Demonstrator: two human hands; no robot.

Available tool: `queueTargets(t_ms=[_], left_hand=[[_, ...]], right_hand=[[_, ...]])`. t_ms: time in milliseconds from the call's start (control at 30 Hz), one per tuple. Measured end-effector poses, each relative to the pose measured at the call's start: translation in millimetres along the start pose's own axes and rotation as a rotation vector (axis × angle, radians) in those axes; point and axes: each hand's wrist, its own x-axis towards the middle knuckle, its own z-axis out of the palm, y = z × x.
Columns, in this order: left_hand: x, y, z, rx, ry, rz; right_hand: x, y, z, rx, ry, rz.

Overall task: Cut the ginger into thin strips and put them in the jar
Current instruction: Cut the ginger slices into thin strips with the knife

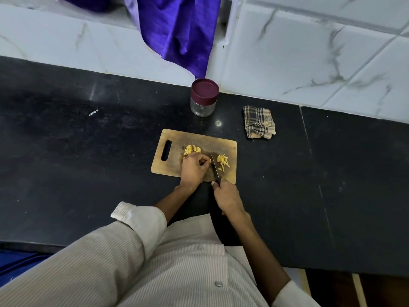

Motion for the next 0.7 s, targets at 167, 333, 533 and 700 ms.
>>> queueTargets(t_ms=[167,333,533,700], left_hand=[[0,1,-1,0.003,0.006,0.009],[-3,3,-1,0.025,0.013,0.037],[-7,6,3,0.066,0.021,0.059],[-6,6,2,0.059,0.026,0.054]], right_hand=[[4,-1,0,-0.003,-0.005,0.009],[7,-1,0,-0.004,-0.031,0.033],[10,6,3,0.061,-0.042,0.014],[11,6,2,0.095,-0.033,-0.010]])
